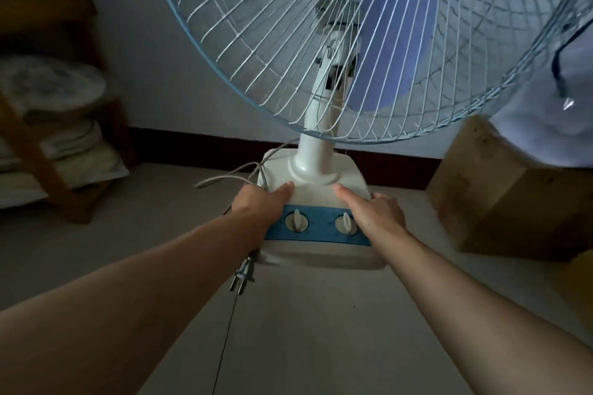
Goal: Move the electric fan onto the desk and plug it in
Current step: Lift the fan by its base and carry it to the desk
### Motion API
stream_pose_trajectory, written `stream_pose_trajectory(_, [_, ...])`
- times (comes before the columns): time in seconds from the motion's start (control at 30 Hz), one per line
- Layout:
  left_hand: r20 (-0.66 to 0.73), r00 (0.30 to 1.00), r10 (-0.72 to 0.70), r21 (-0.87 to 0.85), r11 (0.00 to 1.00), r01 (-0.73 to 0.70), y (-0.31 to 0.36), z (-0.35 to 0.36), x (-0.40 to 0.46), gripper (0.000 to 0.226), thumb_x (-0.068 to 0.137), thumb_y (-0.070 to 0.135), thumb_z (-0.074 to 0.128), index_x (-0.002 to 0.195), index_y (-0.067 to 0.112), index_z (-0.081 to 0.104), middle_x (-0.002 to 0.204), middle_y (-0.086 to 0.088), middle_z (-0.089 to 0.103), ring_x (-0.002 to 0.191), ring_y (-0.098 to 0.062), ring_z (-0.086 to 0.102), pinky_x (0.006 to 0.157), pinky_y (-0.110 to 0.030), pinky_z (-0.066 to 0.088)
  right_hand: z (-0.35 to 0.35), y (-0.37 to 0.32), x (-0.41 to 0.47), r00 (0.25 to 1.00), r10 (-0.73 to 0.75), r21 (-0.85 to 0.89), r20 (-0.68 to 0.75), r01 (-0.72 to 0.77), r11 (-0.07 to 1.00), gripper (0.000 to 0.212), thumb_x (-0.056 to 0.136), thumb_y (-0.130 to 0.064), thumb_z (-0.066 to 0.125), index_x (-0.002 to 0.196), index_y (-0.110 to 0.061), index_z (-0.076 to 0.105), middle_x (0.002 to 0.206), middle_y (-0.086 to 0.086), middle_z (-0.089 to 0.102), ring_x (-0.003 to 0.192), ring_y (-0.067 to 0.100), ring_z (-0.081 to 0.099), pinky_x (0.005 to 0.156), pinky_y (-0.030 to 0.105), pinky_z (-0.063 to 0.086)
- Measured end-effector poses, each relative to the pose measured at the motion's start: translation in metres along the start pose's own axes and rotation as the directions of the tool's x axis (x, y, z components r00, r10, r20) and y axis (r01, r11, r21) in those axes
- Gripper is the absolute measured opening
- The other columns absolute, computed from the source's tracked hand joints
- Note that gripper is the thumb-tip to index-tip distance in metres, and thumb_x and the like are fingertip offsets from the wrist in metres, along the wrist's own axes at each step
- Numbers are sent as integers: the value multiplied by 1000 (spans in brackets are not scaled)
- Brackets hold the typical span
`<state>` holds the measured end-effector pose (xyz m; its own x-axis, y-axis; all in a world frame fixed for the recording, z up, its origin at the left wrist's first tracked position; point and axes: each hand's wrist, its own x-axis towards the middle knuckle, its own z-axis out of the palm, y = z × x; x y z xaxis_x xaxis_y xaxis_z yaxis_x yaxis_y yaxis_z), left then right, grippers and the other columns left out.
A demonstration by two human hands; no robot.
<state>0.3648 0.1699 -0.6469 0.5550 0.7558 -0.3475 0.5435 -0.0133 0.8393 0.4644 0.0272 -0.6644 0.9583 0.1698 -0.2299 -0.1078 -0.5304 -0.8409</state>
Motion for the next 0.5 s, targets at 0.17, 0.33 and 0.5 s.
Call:
stream_pose_trajectory(0.17, [16, 999, 43, -41, 998, -42, 58, -27, -31, 65, 78, 49, 66, 120, 1, 53, 117, -17, 61, 105, -34, 60, 94, -44, 50, -37, -55, -18, 999, -38, 0, -28, 38, 999, 74, 61, -68, 66, 111, -14, 61, 121, 9, 63, 104, 29, 59, 77, 27, 39])
stream_pose_trajectory(0.33, [-11, 998, 57, -33, 998, -58, 122, -56, -59, 68, 77, 50, 66, 120, -1, 54, 116, -18, 62, 105, -36, 61, 94, -44, 51, -76, -118, -33, 998, -56, 8, -9, 56, 998, 91, 62, -70, 64, 130, -10, 51, 136, 12, 54, 119, 31, 52, 85, 30, 39])
stream_pose_trajectory(0.5, [-26, 999, 48, -57, 997, -49, 200, -92, -101, 64, 76, 51, 67, 113, 0, 57, 102, -15, 63, 97, -35, 63, 89, -44, 53, -128, -194, -61, 997, -72, -27, 2, 72, 997, 96, 64, -72, 60, 135, -10, 45, 138, 11, 51, 123, 31, 50, 83, 30, 37])
